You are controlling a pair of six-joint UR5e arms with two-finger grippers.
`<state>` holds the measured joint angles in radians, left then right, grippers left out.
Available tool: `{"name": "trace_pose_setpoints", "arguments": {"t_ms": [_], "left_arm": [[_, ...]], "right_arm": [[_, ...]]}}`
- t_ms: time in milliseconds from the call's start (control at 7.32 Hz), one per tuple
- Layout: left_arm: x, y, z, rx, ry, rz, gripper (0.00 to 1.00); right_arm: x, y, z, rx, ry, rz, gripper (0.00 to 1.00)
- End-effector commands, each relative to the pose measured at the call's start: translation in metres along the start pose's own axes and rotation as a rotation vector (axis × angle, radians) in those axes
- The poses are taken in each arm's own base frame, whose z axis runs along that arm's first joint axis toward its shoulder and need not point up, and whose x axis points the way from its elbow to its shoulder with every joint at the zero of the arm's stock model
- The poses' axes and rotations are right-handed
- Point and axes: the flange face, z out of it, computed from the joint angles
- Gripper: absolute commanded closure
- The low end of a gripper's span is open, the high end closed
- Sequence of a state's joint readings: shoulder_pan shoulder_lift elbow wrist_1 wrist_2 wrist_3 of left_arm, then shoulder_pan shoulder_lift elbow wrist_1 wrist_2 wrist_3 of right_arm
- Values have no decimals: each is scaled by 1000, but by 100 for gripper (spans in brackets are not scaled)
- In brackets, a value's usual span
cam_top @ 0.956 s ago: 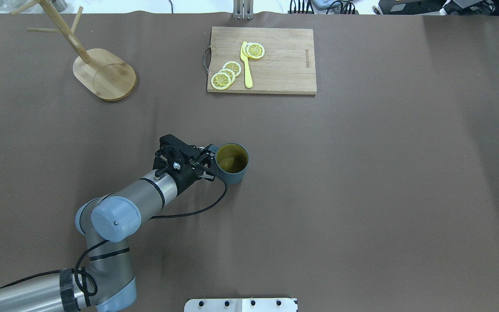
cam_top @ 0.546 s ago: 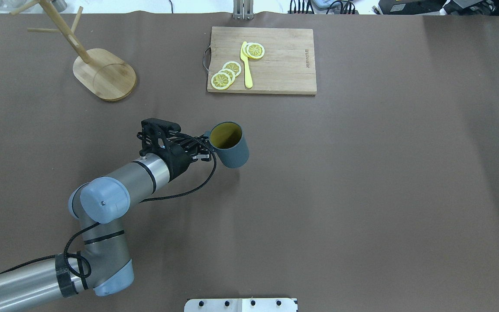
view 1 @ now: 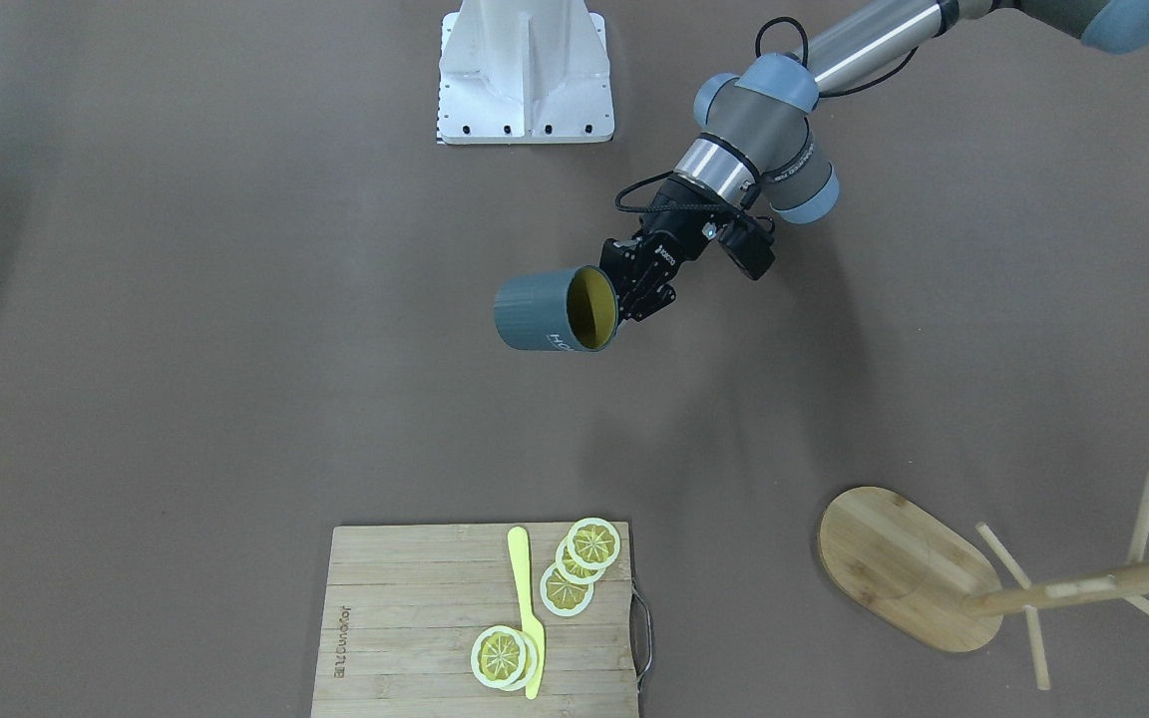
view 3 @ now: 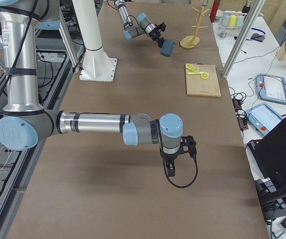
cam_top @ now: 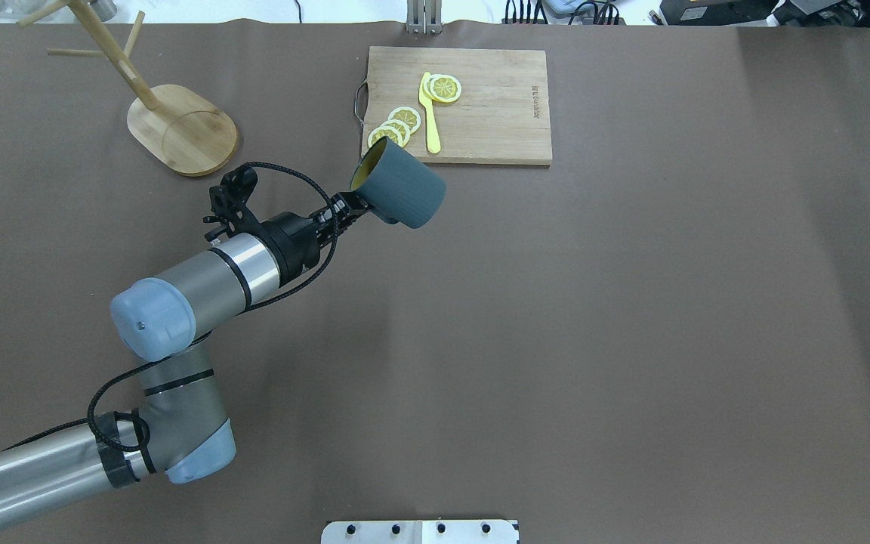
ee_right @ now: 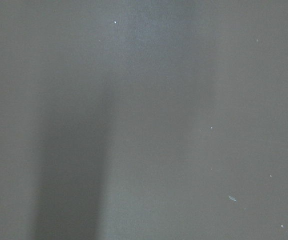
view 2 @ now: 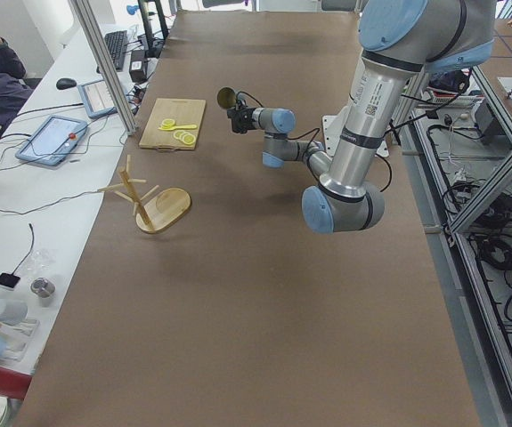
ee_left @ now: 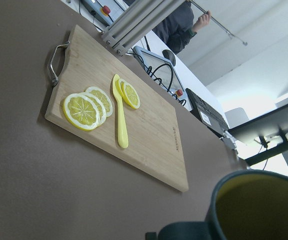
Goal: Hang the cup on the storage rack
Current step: 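Lift the blue mug with the left gripper toward the wooden rack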
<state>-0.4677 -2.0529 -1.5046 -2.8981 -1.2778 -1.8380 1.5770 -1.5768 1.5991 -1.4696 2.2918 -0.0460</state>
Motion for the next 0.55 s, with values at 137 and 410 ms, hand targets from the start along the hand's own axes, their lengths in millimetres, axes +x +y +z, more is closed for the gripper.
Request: {"name": "trace_pose_setpoints", "arguments": {"t_ms": [137,410], "left_arm": [[37,-71,1,71,115,-532,100],[41,-128,1,135,168,-796,100]], "right_arm": [[-1,0,-1,3,2,-2,0],[-1,-1,-1,19,2,-17,0]]}}
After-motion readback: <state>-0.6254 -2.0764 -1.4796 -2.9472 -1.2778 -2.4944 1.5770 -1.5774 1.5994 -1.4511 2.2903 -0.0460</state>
